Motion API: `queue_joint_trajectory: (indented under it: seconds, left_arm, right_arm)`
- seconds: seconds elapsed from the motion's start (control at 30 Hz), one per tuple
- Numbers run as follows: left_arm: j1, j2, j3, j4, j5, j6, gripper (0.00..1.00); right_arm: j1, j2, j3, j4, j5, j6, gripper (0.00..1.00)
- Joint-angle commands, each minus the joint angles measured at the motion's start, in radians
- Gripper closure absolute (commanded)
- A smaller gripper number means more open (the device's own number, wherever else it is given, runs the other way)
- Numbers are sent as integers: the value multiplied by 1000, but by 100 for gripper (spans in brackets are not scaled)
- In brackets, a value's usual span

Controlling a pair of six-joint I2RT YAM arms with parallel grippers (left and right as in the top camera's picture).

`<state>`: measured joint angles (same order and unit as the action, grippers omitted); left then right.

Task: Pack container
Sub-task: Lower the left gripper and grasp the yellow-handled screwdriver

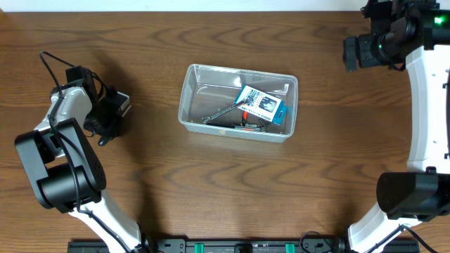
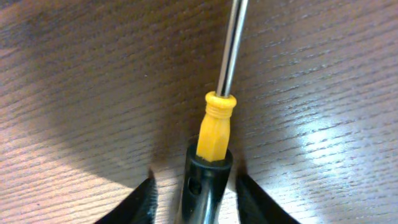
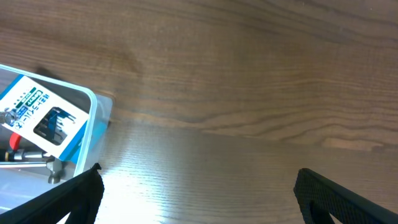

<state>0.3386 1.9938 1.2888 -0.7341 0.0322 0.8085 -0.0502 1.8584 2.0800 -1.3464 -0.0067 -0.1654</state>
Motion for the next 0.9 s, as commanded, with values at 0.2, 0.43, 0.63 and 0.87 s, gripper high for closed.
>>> queue_joint_trajectory:
  seconds: [0.2,0.43,0.63,0.87]
  left_arm:
    - [4,26,-37,-8,2,-2,70]
    - [4,26,-37,-7,2,-2,78]
    - [4,26,-37,-7,2,-2,87]
    - [4,26,-37,-8,1,-2,92]
  right_arm:
    - [-5,12,-1,-4,6,-8,1]
    - [-5,12,-1,-4,7,-8,1]
    - [-5,12,-1,-4,7,-8,1]
    - [-5,12,-1,-4,7,-8,1]
